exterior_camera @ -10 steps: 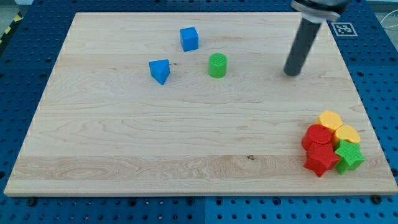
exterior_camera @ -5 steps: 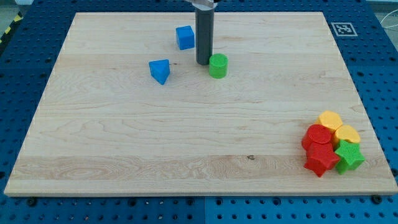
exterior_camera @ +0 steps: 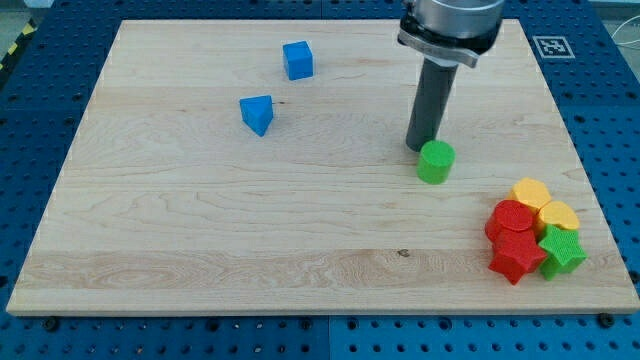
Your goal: Push the green circle closer to the red circle and yellow hexagon
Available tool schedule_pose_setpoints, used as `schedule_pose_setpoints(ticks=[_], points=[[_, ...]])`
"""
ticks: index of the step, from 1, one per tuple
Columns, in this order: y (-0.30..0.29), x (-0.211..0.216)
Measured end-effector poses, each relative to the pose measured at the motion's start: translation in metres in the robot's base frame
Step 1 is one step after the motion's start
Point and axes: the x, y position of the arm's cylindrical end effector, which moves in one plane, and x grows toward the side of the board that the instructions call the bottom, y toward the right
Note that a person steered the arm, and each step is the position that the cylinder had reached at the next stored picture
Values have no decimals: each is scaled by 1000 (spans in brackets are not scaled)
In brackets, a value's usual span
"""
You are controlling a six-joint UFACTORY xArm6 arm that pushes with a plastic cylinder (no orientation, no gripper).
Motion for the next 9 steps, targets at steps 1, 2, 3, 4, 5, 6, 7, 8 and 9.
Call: schedule_pose_setpoints(ticks=[1,2,3,4,5,6,7,8,9], points=[[3,17],[-25,18],[-30,29],[-29,37],[-27,37],[-16,37],[3,37],[11,37],[15,37]])
